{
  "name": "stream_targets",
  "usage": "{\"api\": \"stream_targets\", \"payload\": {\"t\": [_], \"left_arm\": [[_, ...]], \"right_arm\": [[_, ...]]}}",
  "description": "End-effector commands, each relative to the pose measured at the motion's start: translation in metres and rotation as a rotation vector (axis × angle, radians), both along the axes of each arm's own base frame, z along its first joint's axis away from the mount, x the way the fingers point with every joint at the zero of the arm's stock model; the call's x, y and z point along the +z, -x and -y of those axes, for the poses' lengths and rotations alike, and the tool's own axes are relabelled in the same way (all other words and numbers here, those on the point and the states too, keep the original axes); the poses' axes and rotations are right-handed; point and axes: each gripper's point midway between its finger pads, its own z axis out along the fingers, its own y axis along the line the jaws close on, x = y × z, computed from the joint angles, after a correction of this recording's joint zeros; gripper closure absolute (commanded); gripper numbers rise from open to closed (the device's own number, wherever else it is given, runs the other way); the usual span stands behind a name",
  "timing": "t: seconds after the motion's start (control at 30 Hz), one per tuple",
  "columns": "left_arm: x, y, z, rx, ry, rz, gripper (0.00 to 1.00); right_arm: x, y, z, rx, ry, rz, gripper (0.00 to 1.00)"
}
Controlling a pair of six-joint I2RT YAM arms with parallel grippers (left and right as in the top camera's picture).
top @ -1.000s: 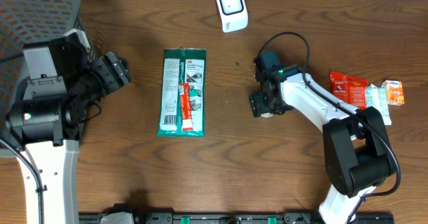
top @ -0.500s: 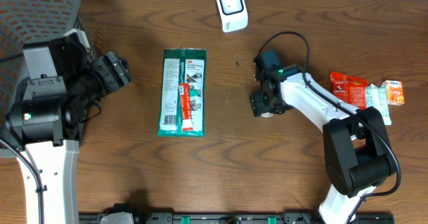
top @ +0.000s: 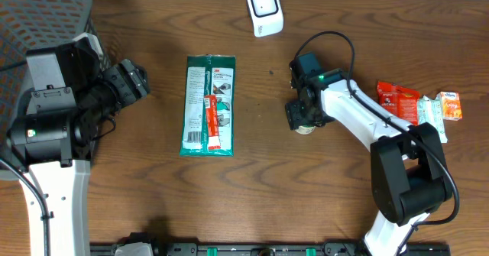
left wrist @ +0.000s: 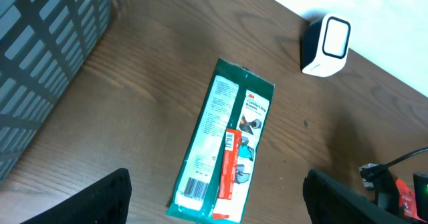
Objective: Scan the item barcode
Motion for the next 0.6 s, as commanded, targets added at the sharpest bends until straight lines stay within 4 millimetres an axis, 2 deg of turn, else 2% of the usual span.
{"api": "stream_targets", "payload": {"t": [0.0,0.2,0.3,0.4,0.57], "left_arm": [[0.002,0.0,-0.001,-0.002,-0.002,0.005,0.18],[0.002,0.0,-0.001,-0.002,-0.002,0.005,0.17],[0.002,0.0,-0.001,-0.002,-0.002,0.005,0.18],[0.002,0.0,-0.001,-0.002,-0.002,0.005,0.18],[0.002,0.0,-0.001,-0.002,-0.002,0.005,0.17]], "right_arm": [[-0.007,0.005,0.002,-0.006,0.006,-0.012,0.36],[0.001,-0.001,-0.001,-0.004,-0.004,0.01,0.44],[0.02,-0.01,-0.005,-0.004,-0.017,0.043,0.55],[0.059,-0.025,-0.013,-0.002,-0.057,0.106,0.57],[0.149,-0.041,-0.032,0.01,-0.171,0.222,0.56]]}}
